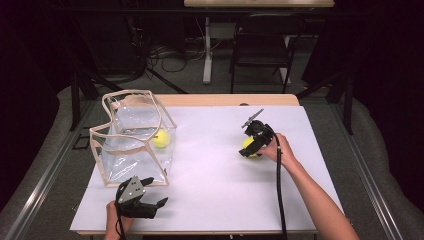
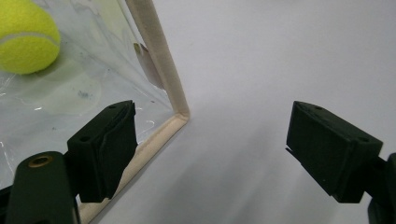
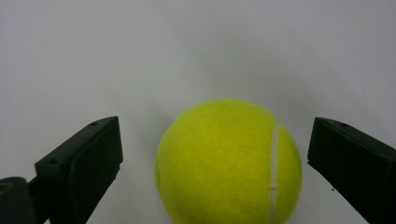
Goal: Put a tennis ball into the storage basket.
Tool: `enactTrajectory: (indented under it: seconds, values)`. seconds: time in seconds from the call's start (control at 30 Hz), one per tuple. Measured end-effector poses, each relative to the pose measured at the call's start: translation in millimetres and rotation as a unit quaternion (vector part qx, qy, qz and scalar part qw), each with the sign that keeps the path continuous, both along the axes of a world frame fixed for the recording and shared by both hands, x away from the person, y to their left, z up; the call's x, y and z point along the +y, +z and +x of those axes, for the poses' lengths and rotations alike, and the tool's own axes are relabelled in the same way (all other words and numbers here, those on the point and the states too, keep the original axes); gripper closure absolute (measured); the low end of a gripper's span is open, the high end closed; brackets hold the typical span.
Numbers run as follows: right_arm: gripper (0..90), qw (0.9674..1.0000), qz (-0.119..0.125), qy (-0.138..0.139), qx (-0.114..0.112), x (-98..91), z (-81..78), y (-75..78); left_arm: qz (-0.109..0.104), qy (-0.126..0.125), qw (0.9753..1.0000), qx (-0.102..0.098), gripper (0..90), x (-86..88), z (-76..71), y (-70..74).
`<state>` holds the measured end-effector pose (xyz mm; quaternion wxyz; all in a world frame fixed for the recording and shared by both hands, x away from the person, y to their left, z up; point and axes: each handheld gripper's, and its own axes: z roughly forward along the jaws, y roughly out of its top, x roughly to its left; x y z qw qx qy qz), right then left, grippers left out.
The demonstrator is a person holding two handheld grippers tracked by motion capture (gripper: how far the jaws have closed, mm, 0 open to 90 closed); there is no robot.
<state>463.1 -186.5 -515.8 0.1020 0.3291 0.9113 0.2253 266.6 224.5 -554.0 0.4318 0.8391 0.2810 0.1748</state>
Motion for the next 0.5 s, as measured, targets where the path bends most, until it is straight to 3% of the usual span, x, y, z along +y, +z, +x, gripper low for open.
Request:
enactTrajectory:
  seconds: [0.37, 0.4, 0.43, 0.47, 0.5]
  values:
    - [14.4, 0.9999, -0.013, -0.008, 0.008, -1.9, 2.6, -4.2, 0.0, 0.0, 1.0, 0.0, 16.2, 0.0, 0.0, 0.0]
    - [14.9, 0.9994, -0.026, -0.012, 0.021, -2.0, 2.3, -2.2, 0.0, 0.0, 1.0, 0.0, 16.2, 0.0, 0.0, 0.0]
    - [15.4, 0.9997, -0.017, -0.012, 0.012, -2.0, 2.5, -4.3, 0.0, 0.0, 1.0, 0.001, 16.2, 0.0, 0.0, -0.1]
    - [15.8, 0.9997, 0.013, -0.017, -0.009, -1.2, 2.5, -10.3, 0.001, 0.0, 1.0, 0.001, 16.2, 0.0, 0.1, -0.1]
    - [16.5, 0.9996, -0.016, -0.019, 0.015, -1.4, 2.1, -5.8, 0.0, 0.0, 1.0, 0.001, 16.2, 0.0, 0.1, -0.1]
